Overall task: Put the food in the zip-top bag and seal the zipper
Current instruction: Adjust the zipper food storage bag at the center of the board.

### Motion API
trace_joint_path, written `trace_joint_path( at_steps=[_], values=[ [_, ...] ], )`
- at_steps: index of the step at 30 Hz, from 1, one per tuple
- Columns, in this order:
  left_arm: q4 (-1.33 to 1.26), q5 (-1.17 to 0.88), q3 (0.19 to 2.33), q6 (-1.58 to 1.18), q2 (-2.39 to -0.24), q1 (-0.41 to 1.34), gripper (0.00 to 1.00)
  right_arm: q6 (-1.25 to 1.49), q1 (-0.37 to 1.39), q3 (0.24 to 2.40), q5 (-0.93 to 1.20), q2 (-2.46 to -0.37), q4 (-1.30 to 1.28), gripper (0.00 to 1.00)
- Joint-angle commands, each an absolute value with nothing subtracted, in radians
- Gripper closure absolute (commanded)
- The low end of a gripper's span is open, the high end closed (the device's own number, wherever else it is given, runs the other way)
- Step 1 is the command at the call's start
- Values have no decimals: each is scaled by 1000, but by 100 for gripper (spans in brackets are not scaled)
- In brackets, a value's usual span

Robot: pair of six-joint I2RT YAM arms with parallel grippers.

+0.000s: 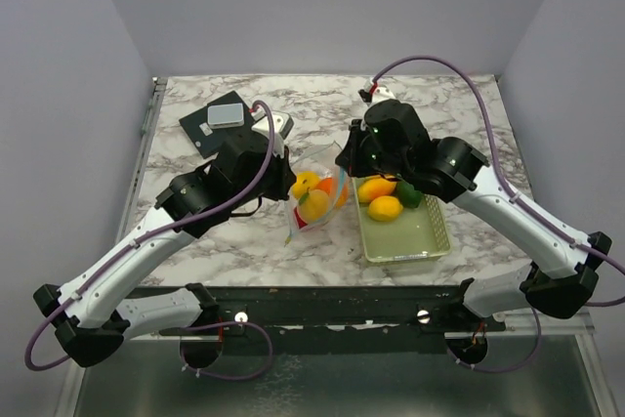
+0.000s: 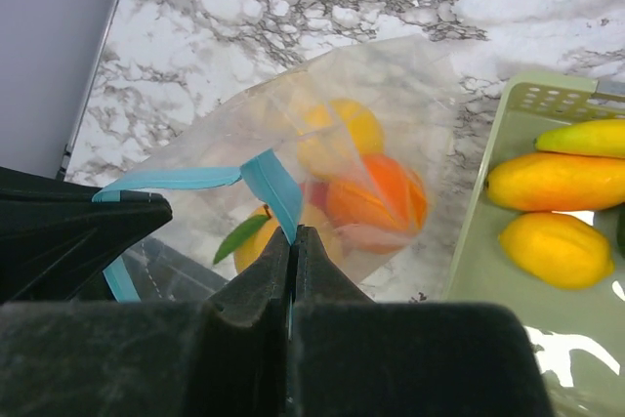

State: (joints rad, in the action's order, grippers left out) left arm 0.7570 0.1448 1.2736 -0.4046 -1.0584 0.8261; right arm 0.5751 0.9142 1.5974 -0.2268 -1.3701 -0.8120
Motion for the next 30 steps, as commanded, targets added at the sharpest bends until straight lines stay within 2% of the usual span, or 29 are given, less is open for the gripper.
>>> trace_joint_path(
  at_steps=[1,11,25,30],
  values=[
    [737,143,1228,-423,-1069,826,100,572,908,1562,-290,-1396,-823,99],
    [555,182,923,-501,-1164,811,100,603,881,1384,-227,-1495,-711,99],
    [604,101,1181,-470,-1075,810,100,573,881,1584,-306,-1411,-818,99],
    [597,149,1154,-485,-1080,810,100,569,881,1527,-319,-1429,-782,99]
  ],
)
